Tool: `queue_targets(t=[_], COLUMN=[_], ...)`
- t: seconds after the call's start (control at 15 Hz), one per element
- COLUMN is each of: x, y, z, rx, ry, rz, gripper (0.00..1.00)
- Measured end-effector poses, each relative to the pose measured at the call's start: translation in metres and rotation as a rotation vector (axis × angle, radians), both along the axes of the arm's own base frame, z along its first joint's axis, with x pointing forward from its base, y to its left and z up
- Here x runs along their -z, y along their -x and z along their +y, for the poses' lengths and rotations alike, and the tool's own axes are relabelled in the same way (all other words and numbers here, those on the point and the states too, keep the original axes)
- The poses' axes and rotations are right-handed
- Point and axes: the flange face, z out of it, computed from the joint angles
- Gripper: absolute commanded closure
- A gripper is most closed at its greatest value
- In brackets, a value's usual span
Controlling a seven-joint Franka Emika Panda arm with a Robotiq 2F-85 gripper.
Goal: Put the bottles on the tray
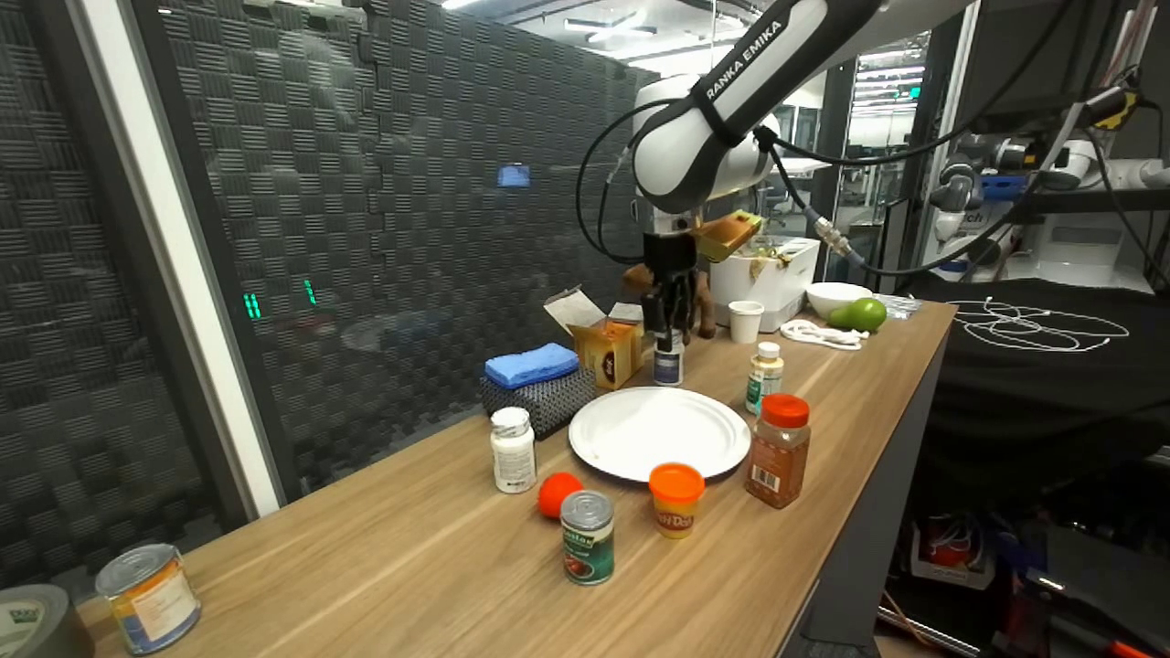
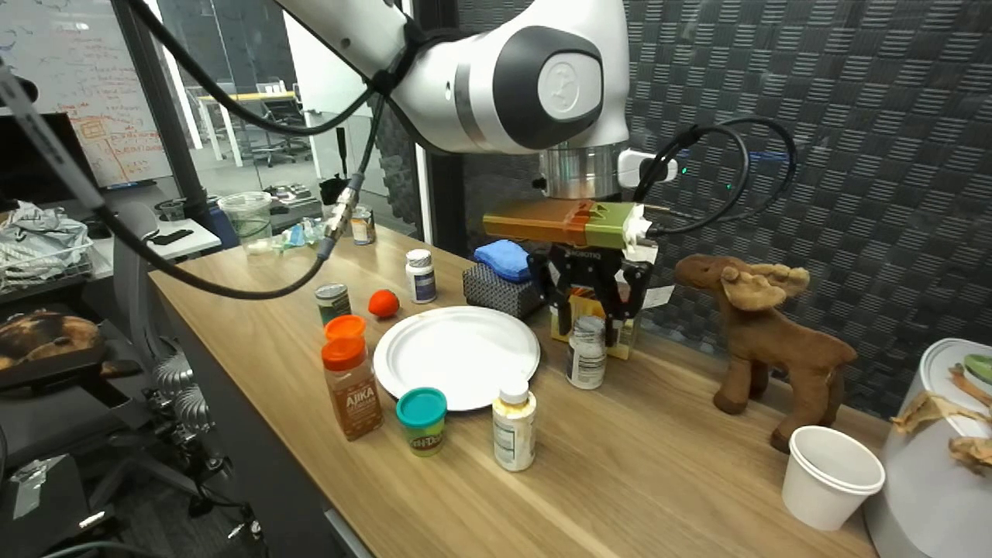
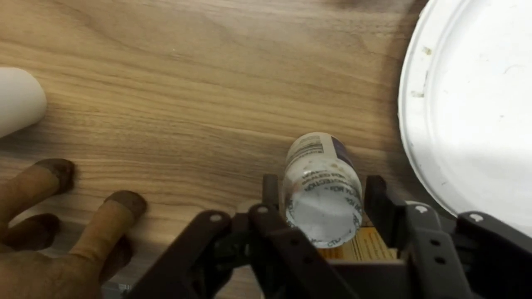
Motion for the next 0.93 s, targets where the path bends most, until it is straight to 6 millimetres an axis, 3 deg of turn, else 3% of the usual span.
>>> queue_targets(t=[0.07, 0.33, 0.53, 0.73, 0.93], x=[0.000, -0.015, -0.043, -0.072, -0.076], y=[0.000, -0.001, 0.005, 0.022, 0.043], z=[0.000, -0.001, 0.002, 0.023, 0.056], rx=[-0.001, 0.004, 0.009, -0.016, -0.061], ry=[0.000, 0.004, 0.010, 0.011, -0.005], rz=[0.001, -0.015, -0.021, 0.017, 0.092], gripper=[0.79, 0.80, 0.80, 0.80, 0.80])
